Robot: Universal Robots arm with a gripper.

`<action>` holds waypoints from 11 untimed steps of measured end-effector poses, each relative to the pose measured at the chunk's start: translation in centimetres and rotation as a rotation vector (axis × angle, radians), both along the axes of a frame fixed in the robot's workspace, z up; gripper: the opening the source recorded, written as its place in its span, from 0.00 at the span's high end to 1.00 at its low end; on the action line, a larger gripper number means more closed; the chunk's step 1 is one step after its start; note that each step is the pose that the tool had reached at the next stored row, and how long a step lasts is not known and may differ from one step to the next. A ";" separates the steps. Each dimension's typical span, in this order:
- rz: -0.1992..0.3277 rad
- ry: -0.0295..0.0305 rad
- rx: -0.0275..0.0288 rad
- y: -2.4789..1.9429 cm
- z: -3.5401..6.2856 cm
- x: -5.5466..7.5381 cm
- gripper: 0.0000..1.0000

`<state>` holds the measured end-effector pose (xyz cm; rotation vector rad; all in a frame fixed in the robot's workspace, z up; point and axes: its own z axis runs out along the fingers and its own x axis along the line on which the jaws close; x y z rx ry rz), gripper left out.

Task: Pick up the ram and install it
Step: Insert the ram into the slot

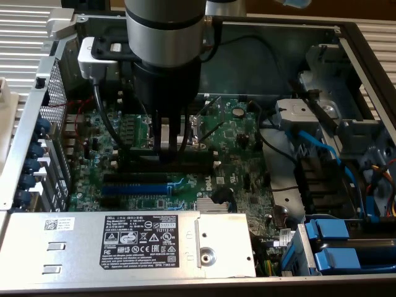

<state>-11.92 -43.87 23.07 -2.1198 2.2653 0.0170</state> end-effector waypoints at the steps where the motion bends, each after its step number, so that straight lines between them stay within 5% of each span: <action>1: 0.000 -0.0001 -0.0002 0.00 0.06 0.0 0.85; 11: 0.001 -0.0187 0.0001 0.01 0.34 -0.1 0.85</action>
